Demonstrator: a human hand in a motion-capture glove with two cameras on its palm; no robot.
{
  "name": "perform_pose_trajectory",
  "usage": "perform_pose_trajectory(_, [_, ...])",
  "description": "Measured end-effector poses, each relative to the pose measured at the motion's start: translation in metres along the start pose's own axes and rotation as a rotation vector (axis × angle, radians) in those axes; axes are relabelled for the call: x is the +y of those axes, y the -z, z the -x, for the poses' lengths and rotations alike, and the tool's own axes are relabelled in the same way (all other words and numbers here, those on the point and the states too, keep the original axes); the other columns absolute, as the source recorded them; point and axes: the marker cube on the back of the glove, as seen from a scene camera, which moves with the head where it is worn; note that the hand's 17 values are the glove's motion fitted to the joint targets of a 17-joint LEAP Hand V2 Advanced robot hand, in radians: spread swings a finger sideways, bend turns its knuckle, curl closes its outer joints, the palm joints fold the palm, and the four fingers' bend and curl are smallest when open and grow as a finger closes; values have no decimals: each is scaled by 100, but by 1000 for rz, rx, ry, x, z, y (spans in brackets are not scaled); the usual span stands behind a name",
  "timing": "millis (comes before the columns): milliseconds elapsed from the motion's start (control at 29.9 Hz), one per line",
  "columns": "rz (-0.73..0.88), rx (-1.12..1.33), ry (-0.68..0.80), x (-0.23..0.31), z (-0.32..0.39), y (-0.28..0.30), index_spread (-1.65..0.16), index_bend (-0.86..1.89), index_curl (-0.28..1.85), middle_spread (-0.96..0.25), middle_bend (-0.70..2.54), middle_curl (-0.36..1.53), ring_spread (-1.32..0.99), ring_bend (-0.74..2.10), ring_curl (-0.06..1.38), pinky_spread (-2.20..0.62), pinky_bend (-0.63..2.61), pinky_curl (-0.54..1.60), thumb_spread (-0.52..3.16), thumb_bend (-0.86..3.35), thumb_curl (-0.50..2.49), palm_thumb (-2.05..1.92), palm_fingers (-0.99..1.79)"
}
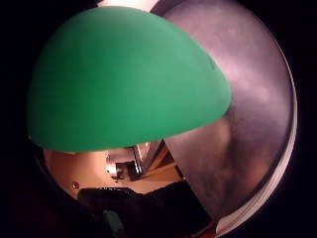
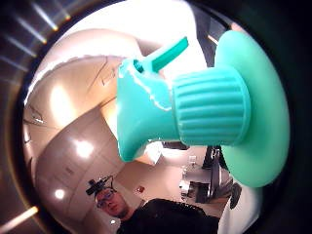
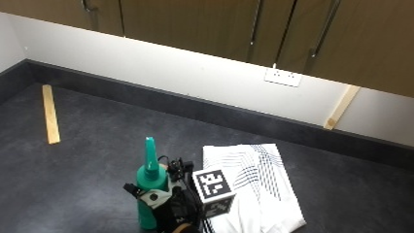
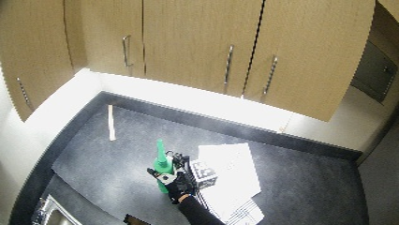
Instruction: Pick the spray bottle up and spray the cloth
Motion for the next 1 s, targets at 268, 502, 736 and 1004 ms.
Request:
perform_pose_trajectory(268, [-6,42,-17,15,-18,-6,-20,41,48,-5,34,53,-1,19,39,13,7,19,84,-2,64,110,51])
perform_pose_trajectory(502, [22,68,-34,16,-17,-13,-19,40,48,-4,35,51,-1,21,39,14,10,14,85,-2,63,111,52])
perform_pose_trajectory(736, [35,90,-38,13,-19,-14,-20,38,48,-4,36,50,0,23,39,14,10,9,85,-2,62,111,52])
perform_pose_trajectory(1004, [92,149,-28,14,-16,-17,-33,7,39,-6,20,44,3,21,41,16,35,17,84,-5,59,105,5])
